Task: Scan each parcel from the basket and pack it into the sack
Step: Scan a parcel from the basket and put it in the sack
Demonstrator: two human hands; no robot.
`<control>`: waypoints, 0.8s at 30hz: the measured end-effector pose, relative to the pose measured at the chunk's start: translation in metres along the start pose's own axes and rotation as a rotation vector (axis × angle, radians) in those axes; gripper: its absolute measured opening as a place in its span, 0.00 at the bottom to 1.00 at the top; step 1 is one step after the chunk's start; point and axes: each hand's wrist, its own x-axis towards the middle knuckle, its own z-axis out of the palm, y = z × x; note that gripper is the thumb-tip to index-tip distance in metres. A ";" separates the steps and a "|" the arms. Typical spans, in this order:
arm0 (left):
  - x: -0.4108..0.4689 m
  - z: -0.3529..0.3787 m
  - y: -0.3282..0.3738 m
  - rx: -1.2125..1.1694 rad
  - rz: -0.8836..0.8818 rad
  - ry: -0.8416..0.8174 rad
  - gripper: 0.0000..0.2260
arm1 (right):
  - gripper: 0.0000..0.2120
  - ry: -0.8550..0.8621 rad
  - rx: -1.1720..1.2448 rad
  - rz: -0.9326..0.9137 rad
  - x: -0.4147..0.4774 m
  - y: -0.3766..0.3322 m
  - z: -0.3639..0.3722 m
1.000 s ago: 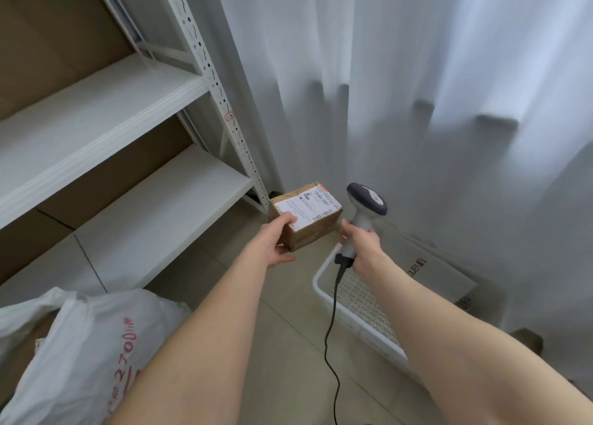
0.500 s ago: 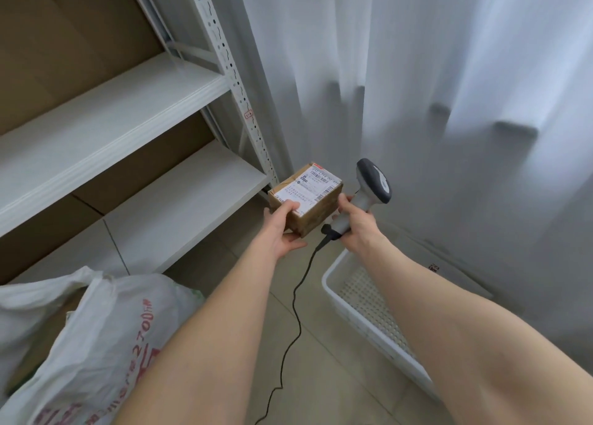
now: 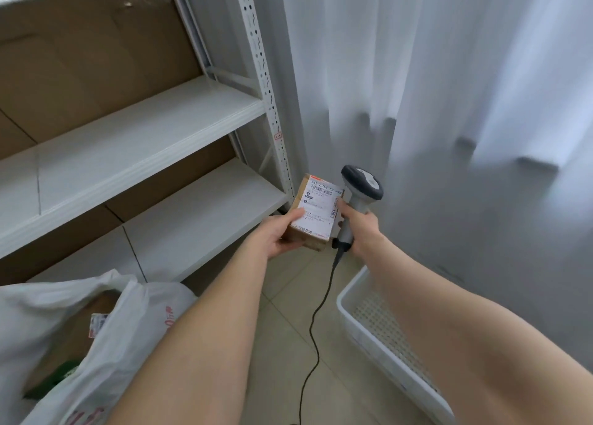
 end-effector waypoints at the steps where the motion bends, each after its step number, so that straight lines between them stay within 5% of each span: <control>1: 0.001 -0.001 0.002 -0.023 0.028 -0.002 0.16 | 0.10 0.044 -0.083 -0.047 -0.002 -0.002 0.004; 6: 0.006 -0.011 0.013 -0.132 0.102 0.000 0.18 | 0.04 0.039 -0.220 -0.172 -0.020 -0.017 0.023; 13: 0.013 -0.032 0.017 -0.171 0.091 -0.051 0.18 | 0.11 -0.159 -0.121 0.010 -0.051 -0.042 0.044; 24: 0.015 -0.037 0.020 -0.178 0.093 -0.044 0.18 | 0.07 0.041 -0.345 -0.039 -0.074 -0.038 0.074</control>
